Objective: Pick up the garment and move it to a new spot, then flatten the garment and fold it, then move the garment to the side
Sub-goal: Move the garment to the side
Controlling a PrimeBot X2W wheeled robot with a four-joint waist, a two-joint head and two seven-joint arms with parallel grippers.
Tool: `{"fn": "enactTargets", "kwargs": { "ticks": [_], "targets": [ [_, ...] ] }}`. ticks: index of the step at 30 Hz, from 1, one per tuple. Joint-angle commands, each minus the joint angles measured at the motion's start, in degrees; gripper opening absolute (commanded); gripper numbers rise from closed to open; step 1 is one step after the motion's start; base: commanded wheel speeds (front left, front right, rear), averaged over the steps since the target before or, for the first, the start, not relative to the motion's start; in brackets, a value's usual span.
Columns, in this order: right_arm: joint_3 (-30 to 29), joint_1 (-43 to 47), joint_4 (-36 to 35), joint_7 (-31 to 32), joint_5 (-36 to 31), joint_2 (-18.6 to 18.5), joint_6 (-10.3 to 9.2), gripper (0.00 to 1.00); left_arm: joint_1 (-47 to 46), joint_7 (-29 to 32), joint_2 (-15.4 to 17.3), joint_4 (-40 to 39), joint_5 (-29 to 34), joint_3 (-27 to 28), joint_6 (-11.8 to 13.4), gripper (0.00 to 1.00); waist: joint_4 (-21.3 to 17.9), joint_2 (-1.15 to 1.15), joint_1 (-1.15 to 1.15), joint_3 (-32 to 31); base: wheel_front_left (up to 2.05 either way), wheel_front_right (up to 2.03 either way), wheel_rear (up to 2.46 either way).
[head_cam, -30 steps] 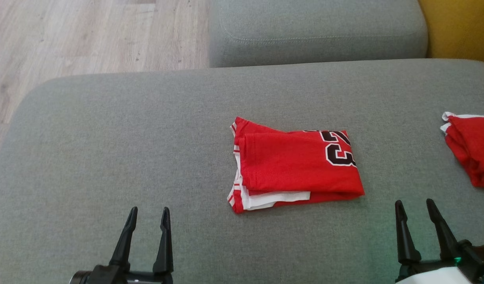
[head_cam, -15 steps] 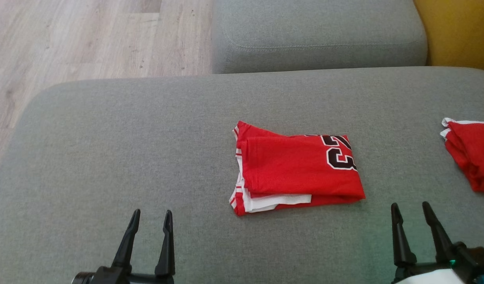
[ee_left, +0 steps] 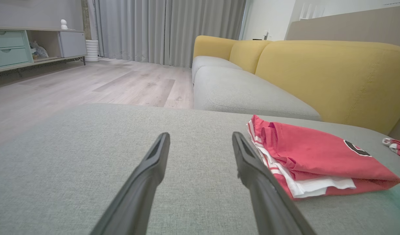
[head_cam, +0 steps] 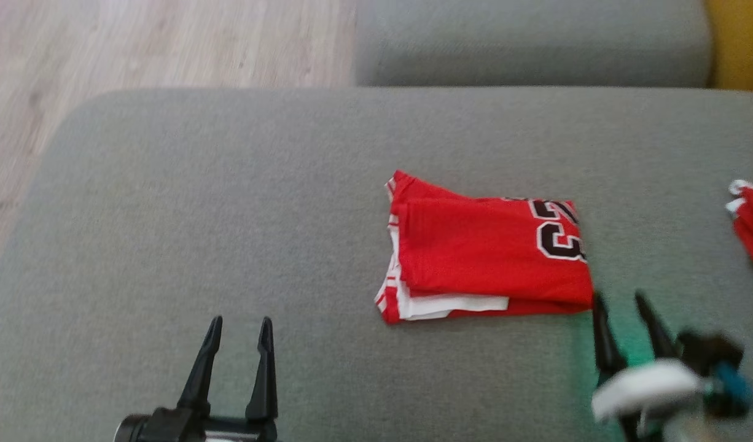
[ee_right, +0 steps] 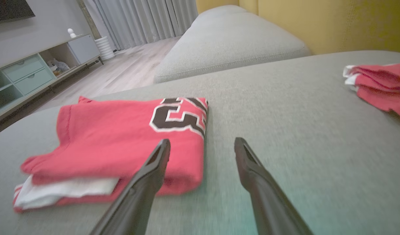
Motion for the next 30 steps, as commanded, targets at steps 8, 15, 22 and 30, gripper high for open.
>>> {"fn": "enactTargets", "kwargs": {
  "ticks": [8,15,22,30],
  "targets": [
    [0.25,-16.97,14.93,8.51,3.17,-0.89,-0.04,0.26,-5.05,-0.47,-0.31,-3.29,0.45,-0.49,0.0,1.0,2.98,0.0,-0.01,4.65,0.0,0.0,0.0],
    [0.57,-21.98,18.1,4.68,2.38,-4.74,-0.04,0.0,-5.91,-0.47,-0.31,-4.98,0.29,-0.15,-0.04,1.0,1.14,0.0,-0.01,7.19,0.0,0.0,0.0],
    [-0.75,-23.54,10.09,8.09,0.7,-14.62,-0.04,0.0,-7.9,-0.47,-0.31,-5.46,0.79,0.72,-0.73,1.0,-5.0,0.0,-0.01,10.76,0.0,0.0,0.0],
    [-13.32,-18.79,-5.52,17.64,-1.07,-28.47,-0.04,0.0,-11.92,-0.47,-0.31,-5.3,0.65,0.14,-1.22,1.0,-8.48,0.0,-0.01,15.36,0.0,0.0,0.0]
  ]
}}
